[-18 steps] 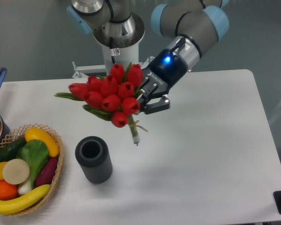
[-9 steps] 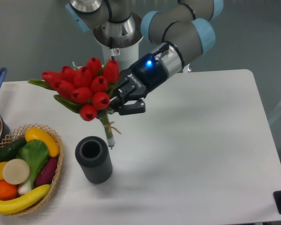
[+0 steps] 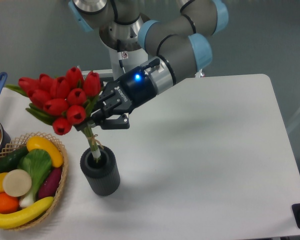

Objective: Insert the flowers into the vase
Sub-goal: 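Carry the tulip bunch toward the black vase, stems pointing down, then lower the tulip stems into the black vase opening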

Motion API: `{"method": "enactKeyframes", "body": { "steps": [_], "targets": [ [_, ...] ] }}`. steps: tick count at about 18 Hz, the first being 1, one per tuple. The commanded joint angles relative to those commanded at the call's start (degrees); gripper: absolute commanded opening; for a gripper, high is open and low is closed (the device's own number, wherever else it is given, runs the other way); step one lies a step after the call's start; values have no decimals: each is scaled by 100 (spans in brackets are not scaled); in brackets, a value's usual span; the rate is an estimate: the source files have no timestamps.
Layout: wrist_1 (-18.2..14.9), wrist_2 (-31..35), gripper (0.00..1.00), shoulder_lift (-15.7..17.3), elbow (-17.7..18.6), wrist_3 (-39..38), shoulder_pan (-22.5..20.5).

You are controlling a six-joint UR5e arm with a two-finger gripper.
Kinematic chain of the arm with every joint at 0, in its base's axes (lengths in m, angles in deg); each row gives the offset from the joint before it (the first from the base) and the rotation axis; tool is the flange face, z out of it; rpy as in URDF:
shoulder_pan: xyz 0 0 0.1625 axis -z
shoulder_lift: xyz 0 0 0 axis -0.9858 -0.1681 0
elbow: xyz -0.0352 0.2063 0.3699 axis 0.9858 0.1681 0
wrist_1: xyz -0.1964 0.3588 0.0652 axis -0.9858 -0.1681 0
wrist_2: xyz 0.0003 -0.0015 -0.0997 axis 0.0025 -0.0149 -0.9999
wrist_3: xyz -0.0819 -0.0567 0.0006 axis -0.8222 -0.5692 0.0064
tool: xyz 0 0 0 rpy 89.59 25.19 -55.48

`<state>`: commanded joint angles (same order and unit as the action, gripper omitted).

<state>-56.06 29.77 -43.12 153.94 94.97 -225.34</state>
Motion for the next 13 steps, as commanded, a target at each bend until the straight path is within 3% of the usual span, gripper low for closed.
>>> {"method": "enactKeyframes", "body": {
  "steps": [13],
  "targets": [
    [9, 44, 21, -369, 263, 334, 0]
  ]
}}
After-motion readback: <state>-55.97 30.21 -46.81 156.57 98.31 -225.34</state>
